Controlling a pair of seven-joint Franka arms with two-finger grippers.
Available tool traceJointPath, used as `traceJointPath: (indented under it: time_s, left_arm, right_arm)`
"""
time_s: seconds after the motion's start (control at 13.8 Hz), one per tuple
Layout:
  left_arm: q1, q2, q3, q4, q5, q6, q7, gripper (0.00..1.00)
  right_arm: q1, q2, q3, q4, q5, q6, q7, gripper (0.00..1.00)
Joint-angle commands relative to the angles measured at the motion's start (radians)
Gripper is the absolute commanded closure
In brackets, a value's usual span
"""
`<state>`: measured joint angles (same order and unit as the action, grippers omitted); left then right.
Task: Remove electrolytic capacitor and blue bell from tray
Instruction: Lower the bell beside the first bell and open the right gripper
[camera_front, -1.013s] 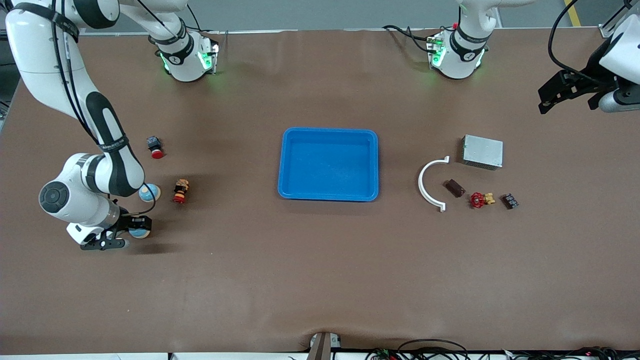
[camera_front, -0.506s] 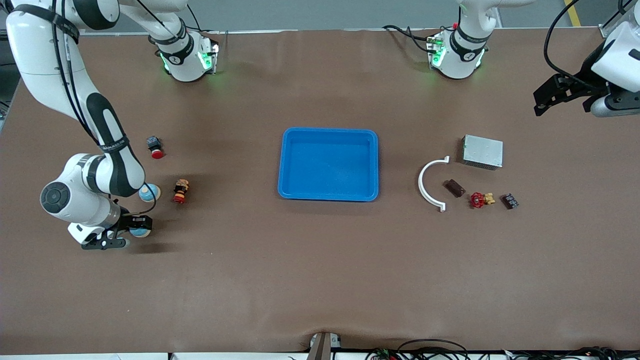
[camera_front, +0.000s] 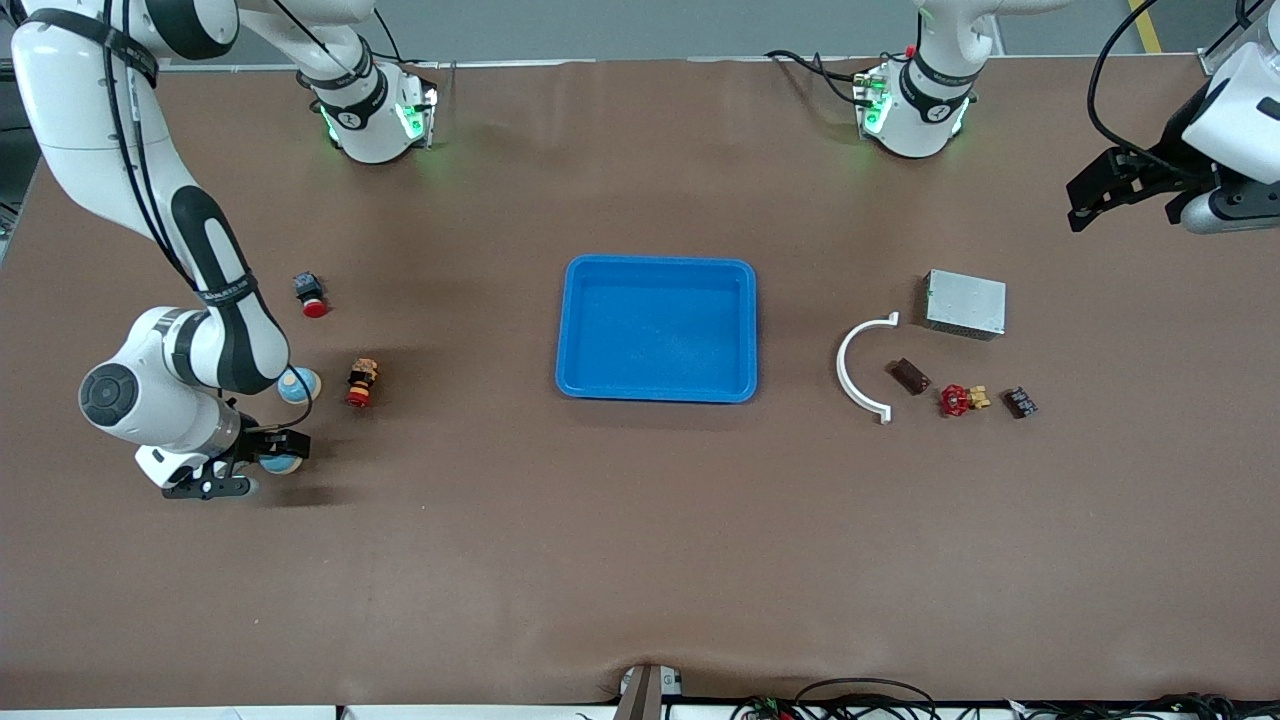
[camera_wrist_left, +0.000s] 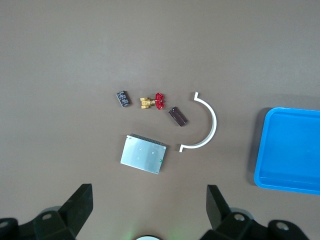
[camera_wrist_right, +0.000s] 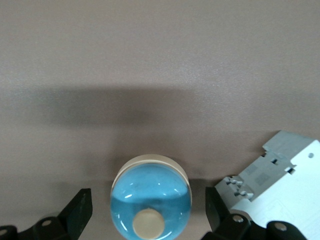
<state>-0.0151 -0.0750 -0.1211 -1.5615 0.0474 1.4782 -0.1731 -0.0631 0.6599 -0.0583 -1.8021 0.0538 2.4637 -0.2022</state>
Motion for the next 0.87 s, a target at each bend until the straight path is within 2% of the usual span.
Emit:
traceJointPath:
  time_s: [0.0, 0.36, 0.8]
  left_arm:
    - [-0.002, -0.020, 0.005, -0.009, -0.003, -0.010, 0.024, 0.00]
    - [-0.003, -0.017, 0.005, -0.005, -0.003, -0.012, 0.024, 0.00]
    - [-0.008, -0.016, 0.005, -0.003, -0.004, -0.010, 0.024, 0.00]
  right_arm:
    - [-0.009, -0.019, 0.020, 0.003, 0.009, -0.027, -0.005, 0.00]
    - [-0.007, -0.118, 0.018, 0.059, 0.008, -0.265, -0.002, 0.00]
    - [-0.015, -0.291, 0.011, 0.046, 0.006, -0.385, 0.001, 0.00]
